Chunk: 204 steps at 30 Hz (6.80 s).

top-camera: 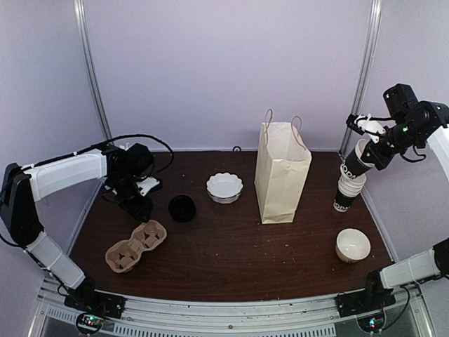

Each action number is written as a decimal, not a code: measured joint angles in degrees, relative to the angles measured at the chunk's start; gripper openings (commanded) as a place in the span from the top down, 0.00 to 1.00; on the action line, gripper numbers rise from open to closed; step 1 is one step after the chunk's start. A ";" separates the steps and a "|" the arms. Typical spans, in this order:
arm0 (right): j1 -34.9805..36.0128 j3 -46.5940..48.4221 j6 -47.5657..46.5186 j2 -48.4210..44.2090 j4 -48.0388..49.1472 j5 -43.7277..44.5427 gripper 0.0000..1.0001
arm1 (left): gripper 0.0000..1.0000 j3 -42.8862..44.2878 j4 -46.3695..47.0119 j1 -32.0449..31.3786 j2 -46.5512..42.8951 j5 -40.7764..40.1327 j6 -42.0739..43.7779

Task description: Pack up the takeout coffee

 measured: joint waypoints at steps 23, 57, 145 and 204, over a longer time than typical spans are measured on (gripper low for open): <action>10.58 -0.44 -12.83 -5.66 -13.88 -10.84 1.00 | 0.50 16.11 16.00 -11.28 0.79 9.64 1.97; 62.45 -10.60 -12.04 26.51 18.58 8.74 1.00 | 0.44 16.55 16.63 -10.14 5.66 2.91 1.09; 25.29 -32.61 -2.93 -5.88 23.28 -24.61 0.59 | 0.89 23.61 10.58 -11.34 27.47 1.90 -10.05; 26.34 6.40 62.42 27.15 62.38 -55.41 0.01 | 0.95 24.24 47.32 -13.49 0.76 49.99 -14.97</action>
